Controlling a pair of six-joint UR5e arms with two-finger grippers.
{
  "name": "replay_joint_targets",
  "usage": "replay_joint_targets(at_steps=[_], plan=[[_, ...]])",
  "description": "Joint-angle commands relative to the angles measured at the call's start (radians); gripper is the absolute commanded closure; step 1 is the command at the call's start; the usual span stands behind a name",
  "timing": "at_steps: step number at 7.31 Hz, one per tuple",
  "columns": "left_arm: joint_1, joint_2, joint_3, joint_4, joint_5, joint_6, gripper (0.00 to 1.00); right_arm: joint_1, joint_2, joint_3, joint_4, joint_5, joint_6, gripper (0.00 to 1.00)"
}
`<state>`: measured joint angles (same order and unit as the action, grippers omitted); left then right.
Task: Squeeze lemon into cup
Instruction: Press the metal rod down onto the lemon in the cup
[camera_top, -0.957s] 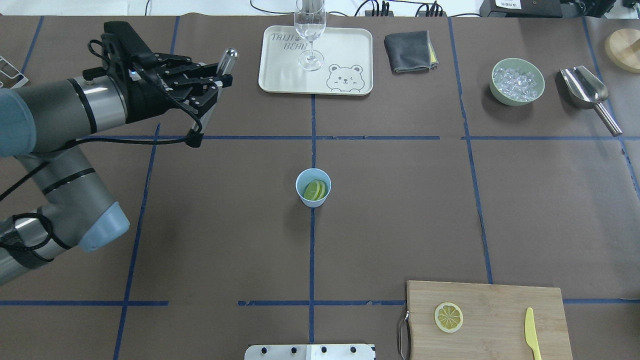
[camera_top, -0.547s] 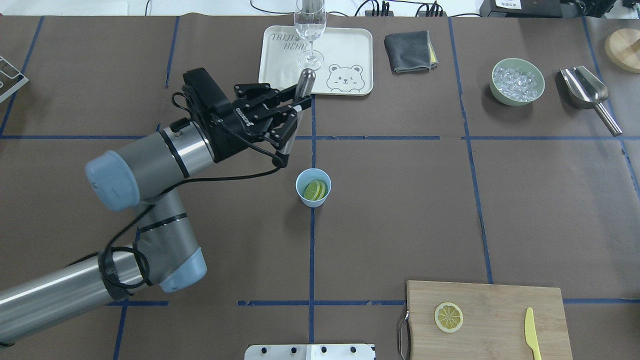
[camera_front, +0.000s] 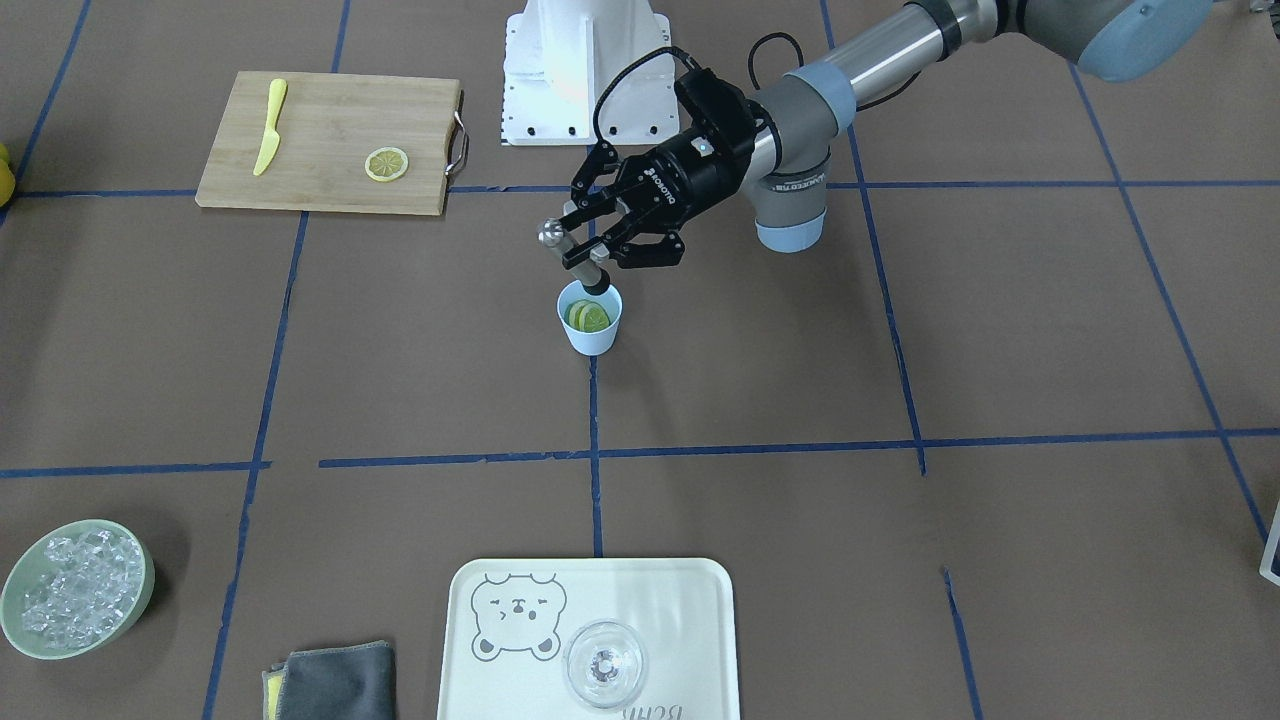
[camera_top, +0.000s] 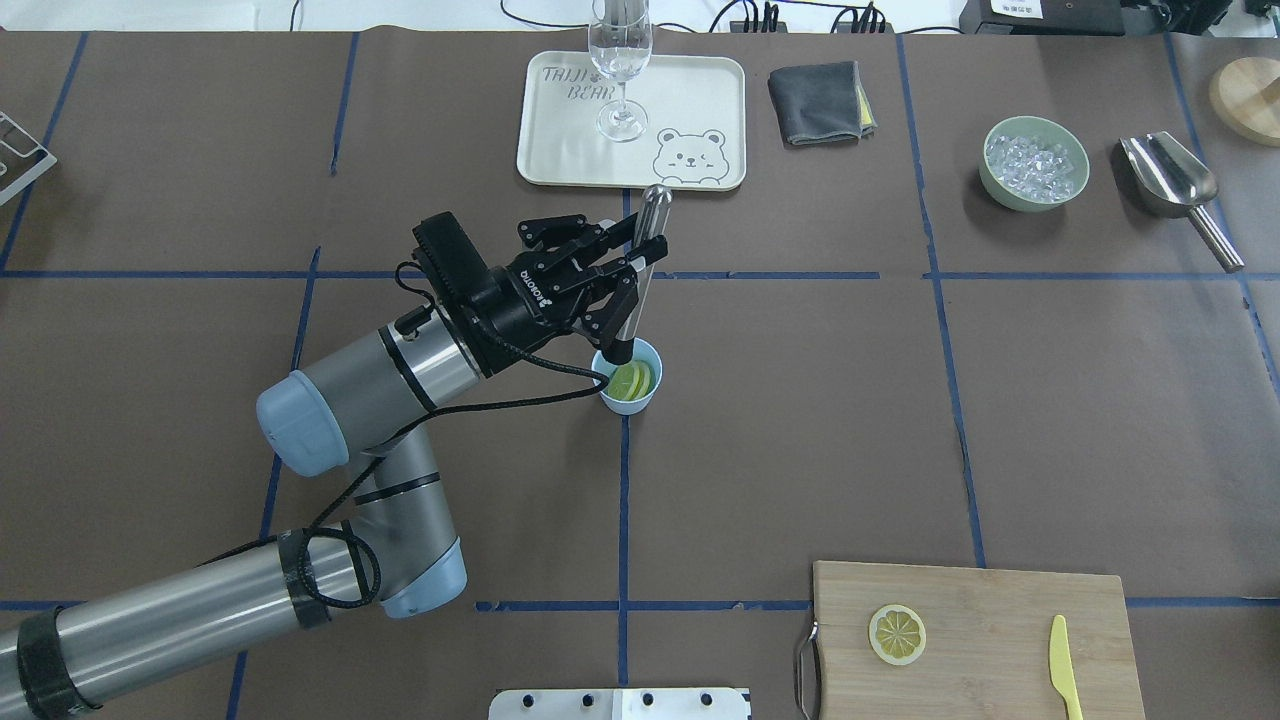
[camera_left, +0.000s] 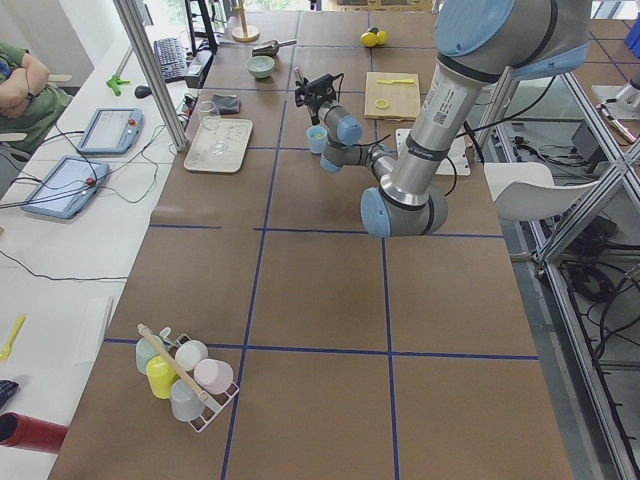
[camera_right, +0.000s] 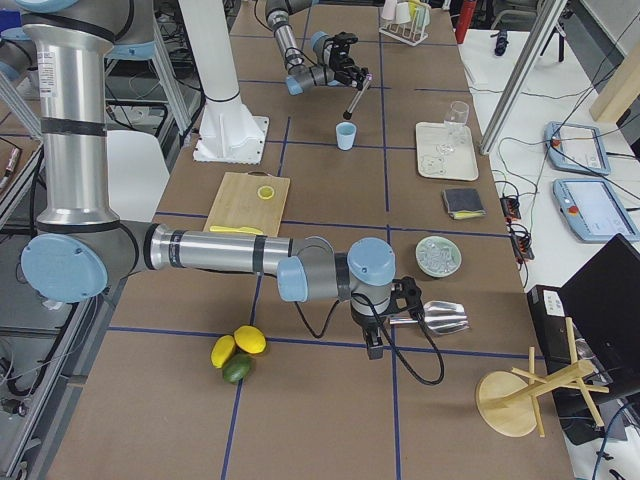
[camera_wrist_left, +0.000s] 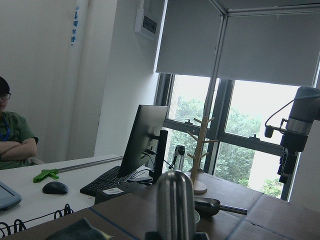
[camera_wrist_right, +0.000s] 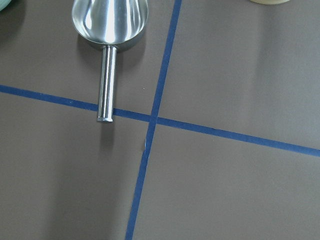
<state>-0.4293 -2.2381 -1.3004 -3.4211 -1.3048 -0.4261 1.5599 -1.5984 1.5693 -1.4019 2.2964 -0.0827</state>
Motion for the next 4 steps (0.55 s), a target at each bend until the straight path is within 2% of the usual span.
replay_joint_targets(at_steps=[1, 3, 4], plan=[[0.032, -0.027, 0.062, -0.029, 0.048, 0.035, 1.00, 0.005, 0.000, -0.002, -0.002, 0.000, 0.000, 0.00], [0.034, -0.044, 0.070, -0.027, 0.064, 0.035, 1.00, 0.008, 0.000, -0.002, -0.003, -0.002, 0.000, 0.00], [0.037, -0.049, 0.108, -0.027, 0.071, 0.035, 1.00, 0.009, 0.000, -0.003, -0.003, 0.000, 0.000, 0.00]])
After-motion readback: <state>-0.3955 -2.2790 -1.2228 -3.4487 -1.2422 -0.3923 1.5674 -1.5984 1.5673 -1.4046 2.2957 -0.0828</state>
